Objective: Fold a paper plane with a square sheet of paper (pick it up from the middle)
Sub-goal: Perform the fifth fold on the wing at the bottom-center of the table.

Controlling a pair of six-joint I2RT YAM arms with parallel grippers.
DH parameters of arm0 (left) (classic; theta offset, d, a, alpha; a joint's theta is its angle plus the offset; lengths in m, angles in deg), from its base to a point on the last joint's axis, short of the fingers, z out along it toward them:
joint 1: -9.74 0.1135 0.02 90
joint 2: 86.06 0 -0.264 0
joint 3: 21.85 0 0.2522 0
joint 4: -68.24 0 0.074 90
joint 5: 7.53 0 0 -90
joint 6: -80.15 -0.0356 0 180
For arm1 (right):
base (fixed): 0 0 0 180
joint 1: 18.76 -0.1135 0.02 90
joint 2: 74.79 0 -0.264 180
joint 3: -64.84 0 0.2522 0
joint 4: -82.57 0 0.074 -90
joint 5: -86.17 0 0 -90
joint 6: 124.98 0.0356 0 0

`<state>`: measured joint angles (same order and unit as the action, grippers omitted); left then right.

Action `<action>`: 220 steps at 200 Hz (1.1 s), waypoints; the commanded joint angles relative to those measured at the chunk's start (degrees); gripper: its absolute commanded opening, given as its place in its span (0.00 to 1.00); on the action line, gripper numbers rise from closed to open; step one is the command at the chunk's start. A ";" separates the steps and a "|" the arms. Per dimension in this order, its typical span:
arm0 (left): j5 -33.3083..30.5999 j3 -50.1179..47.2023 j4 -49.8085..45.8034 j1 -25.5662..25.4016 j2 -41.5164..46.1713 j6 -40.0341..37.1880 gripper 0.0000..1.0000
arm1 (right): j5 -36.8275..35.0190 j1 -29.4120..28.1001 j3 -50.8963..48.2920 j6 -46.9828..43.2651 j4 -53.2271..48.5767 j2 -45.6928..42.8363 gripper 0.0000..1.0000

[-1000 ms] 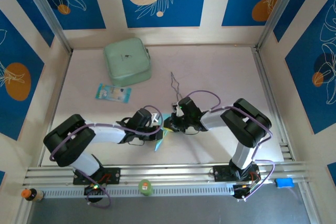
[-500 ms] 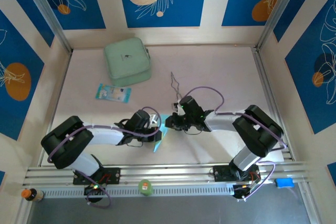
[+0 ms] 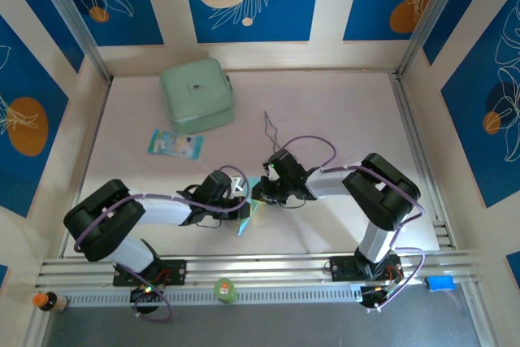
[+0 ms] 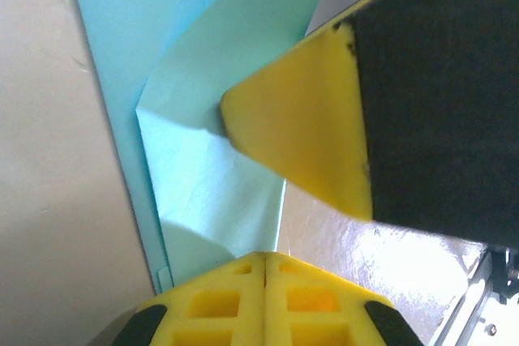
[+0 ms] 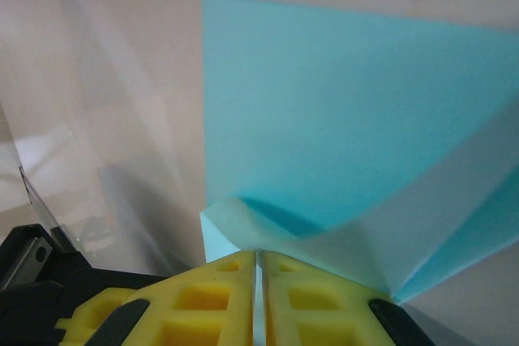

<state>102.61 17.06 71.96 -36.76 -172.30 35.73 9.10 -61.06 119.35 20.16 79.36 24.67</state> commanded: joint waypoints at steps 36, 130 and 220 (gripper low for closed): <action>1.34 -5.73 -3.97 0.39 -4.02 0.93 0.00 | -1.95 5.06 -0.82 0.68 -2.24 1.09 0.12; 2.36 -6.42 -1.48 0.36 -5.57 1.59 0.00 | -7.93 10.34 2.21 3.31 -9.18 0.68 0.11; 2.45 -6.43 -1.27 0.37 -5.65 1.53 0.00 | -13.75 12.17 3.43 2.84 -9.57 -1.36 0.10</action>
<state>105.60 13.91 81.79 -36.24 -174.44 36.82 5.39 -50.83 121.84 23.37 73.52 24.14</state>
